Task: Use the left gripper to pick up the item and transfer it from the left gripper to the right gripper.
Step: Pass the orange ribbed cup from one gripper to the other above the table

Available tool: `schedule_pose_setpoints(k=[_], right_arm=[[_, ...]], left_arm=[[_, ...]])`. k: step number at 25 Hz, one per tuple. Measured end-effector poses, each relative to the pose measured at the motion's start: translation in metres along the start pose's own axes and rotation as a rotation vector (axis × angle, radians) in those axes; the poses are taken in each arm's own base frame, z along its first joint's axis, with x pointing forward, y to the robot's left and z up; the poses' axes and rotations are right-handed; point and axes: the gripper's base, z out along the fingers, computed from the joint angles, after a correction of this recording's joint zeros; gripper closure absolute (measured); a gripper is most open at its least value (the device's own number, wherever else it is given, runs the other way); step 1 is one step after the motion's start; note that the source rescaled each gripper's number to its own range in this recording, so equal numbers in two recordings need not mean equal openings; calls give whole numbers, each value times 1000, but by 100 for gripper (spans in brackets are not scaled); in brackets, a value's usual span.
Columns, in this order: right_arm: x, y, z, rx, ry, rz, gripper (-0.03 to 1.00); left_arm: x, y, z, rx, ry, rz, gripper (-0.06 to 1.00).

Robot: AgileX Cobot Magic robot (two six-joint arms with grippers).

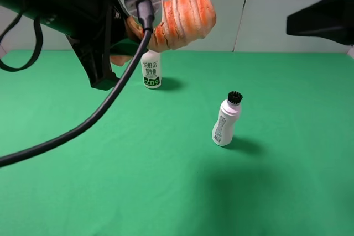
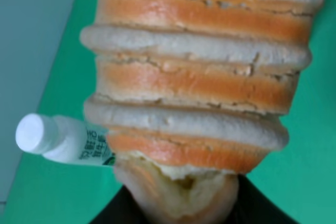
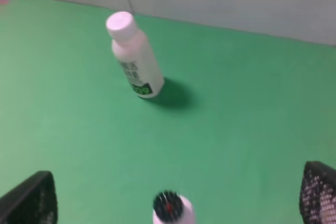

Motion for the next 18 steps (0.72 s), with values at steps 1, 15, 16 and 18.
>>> schedule_pose_setpoints(k=[1, 15, 16, 18], right_arm=[[-4, 0, 4, -17, -2, -5, -3], [-17, 4, 38, -259, 34, -6, -3], [-17, 5, 38, -276, 40, -9, -3], [-16, 7, 38, -299, 51, -14, -3]], left_arm=[[0, 0, 0, -2, -4, 11, 92], [-11, -9, 34, 16, -38, 147, 92], [-12, -10, 37, 18, -40, 156, 92], [-14, -12, 44, 18, -51, 169, 92]])
